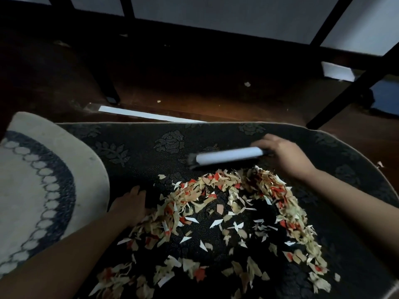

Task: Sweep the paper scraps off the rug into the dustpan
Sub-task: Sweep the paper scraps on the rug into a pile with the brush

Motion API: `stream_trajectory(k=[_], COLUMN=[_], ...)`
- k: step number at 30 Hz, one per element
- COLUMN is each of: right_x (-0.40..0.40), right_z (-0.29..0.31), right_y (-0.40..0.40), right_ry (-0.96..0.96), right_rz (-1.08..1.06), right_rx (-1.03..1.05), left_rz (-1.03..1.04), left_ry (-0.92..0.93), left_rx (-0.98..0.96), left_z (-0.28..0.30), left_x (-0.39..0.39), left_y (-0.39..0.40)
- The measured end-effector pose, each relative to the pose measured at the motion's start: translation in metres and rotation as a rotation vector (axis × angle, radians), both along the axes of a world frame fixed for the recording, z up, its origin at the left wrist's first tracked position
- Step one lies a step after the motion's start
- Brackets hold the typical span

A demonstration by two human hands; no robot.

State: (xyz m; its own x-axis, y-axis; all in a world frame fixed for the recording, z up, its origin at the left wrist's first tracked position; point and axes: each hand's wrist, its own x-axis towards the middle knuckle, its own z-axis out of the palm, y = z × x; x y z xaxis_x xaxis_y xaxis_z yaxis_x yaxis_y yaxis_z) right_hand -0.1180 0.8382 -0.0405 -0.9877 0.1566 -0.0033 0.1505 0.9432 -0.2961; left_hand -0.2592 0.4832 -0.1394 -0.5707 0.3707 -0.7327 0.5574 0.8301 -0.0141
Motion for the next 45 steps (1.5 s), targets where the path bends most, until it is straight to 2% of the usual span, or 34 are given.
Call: stream_trajectory(k=[4,8,10,14,21,25,28,34,40,45], right_x=[-0.023,-0.035,-0.031,-0.015,-0.038,-0.057,-0.057,-0.034,-0.040,-0.069], right_z=[-0.007,-0.027,-0.034,-0.030,0.006,-0.015,-0.035,-0.026,-0.003,-0.024], right_y=[0.013,0.002,-0.012,-0.026,-0.011,-0.031,-0.050,-0.059,-0.046,-0.038], right_ry=[0.081,-0.015,-0.053,-0.140,0.046,0.002,-0.019,-0.101,0.064,0.028], right_rz=[-0.185,-0.243,-0.191,0.058,-0.040,-0.077,-0.107,0.165,0.071,-0.083], right_rx=[-0.016,0.012,-0.054,-0.082,-0.087,-0.020,-0.066,-0.124,-0.134,-0.061], left_rz=[0.000,-0.001,-0.008,-0.011,-0.011,-0.001,-0.001,0.006,0.013,0.019], left_ry=[-0.003,0.003,0.008,0.014,0.005,0.020,0.020,0.021,0.022,0.025], left_rx=[0.004,0.006,0.004,0.010,0.018,0.006,0.000,-0.001,0.014,0.022], left_z=[-0.001,0.001,0.000,0.000,-0.002,-0.004,-0.005,-0.007,-0.008,-0.009], left_x=[0.000,0.001,0.001,0.001,-0.001,-0.002,-0.003,-0.002,-0.005,-0.006], left_y=[0.000,0.001,0.000,-0.001,-0.004,-0.006,-0.007,-0.006,-0.014,-0.017])
